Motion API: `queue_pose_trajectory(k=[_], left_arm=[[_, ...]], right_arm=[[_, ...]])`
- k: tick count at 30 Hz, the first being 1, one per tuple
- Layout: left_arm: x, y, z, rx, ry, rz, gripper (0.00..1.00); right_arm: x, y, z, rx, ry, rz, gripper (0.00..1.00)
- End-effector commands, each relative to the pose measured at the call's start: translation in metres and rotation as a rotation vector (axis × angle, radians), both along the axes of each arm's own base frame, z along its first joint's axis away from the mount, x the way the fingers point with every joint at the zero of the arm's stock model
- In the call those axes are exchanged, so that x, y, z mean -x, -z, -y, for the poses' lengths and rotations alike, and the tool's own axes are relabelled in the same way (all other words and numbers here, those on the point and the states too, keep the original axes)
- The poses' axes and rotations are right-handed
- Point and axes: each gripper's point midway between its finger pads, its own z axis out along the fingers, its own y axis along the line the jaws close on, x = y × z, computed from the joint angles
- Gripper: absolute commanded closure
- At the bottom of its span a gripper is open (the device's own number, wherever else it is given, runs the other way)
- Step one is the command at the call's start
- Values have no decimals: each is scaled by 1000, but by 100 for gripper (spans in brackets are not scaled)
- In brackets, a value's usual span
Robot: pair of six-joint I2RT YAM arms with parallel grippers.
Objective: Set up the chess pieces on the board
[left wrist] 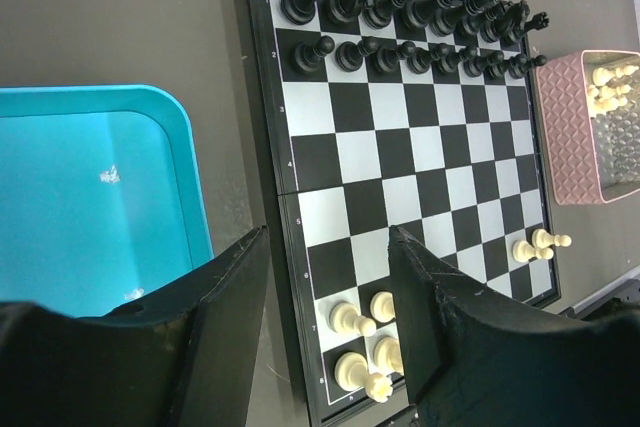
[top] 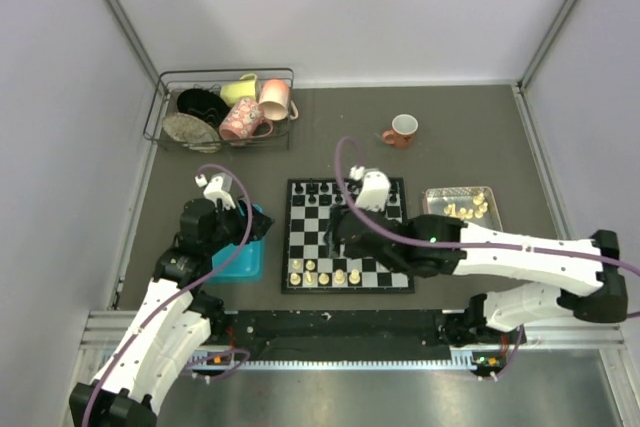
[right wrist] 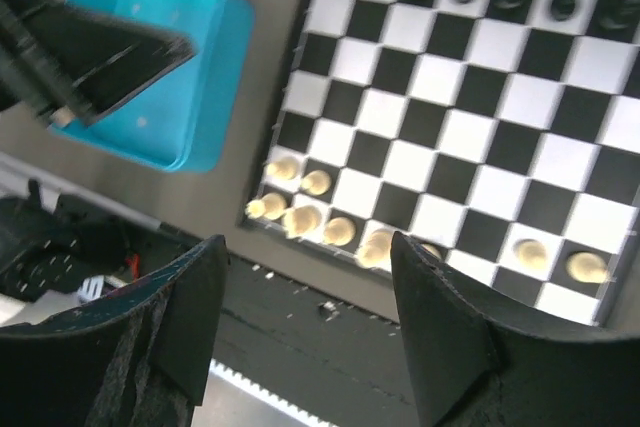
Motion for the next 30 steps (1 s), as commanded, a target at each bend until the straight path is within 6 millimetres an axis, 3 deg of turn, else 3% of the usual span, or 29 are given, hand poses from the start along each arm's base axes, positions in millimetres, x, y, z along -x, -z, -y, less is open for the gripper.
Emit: queue_pose_trajectory(k=[1, 8, 15, 16, 19, 21, 22, 24, 25, 30], left_arm=[[-4, -9, 3, 14, 21, 56, 44], [-6, -4, 6, 10, 40, 32, 44], [-5, -4, 7, 11, 45, 33, 44], [-5, -3, 7, 12, 47, 29, 44], [-4, -4, 7, 11, 49, 28, 44], [-4, -4, 7, 12, 47, 29, 44], [-4, -3, 7, 12, 47, 28, 44], [-4, -3, 7, 11, 46, 28, 44], [-5, -3, 7, 11, 46, 31, 44], [-5, -1, 8, 9, 53, 20, 44]], right_arm=[[-30, 8, 53, 39, 114, 16, 35], [-68, 26, 115, 105, 227, -4, 37], [-124, 34, 182, 248, 409, 30, 41], [-134, 35, 197, 276, 435, 34, 39], [-149, 33, 213, 288, 458, 67, 30], [-152, 35, 220, 286, 463, 88, 26], [-158, 24, 224, 264, 467, 147, 25], [-159, 26, 232, 268, 484, 179, 23], [-160, 16, 236, 229, 511, 217, 22], [-164, 20, 265, 165, 600, 194, 21]])
